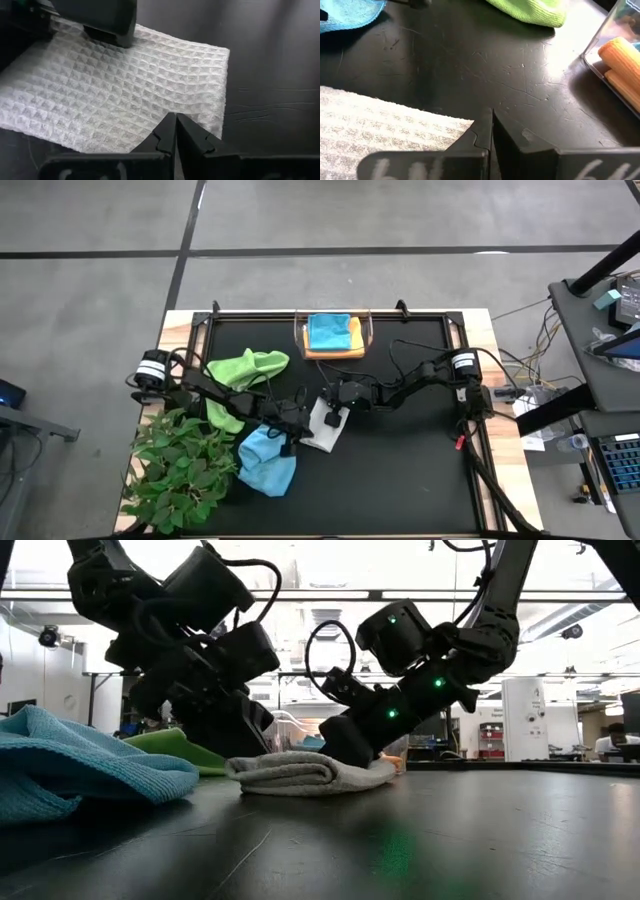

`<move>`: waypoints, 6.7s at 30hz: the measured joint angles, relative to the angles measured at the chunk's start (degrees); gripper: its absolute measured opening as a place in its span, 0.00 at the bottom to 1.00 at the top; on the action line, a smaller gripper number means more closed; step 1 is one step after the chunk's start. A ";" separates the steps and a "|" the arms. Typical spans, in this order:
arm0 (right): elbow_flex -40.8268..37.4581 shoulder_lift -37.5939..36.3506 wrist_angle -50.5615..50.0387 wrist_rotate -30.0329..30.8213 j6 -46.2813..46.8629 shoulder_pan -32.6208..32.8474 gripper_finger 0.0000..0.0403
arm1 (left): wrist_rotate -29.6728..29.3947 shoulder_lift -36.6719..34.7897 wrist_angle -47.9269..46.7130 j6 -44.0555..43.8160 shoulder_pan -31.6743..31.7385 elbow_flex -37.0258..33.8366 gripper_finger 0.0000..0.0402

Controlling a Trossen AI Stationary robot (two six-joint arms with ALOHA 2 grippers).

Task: Fold microfiber towels
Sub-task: Fold the gray microfiber cloth, then put the gray microfiber cloth into the transparent bin

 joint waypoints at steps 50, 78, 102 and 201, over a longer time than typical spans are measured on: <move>0.39 -33.84 -44.56 -9.17 14.02 0.26 0.02 | 3.28 -5.77 -0.44 -5.03 -0.42 0.40 0.00; -15.61 -54.96 -32.87 -7.44 3.70 1.60 0.02 | 4.58 -5.57 -12.09 -35.42 12.88 7.69 0.64; -14.74 -63.68 -39.17 -6.93 -3.94 -0.39 0.02 | 6.27 5.98 -30.57 -42.07 15.69 22.62 0.60; -14.89 -63.60 -38.80 -6.90 -3.96 -2.49 0.02 | 17.58 4.64 -49.62 20.64 44.88 56.47 0.00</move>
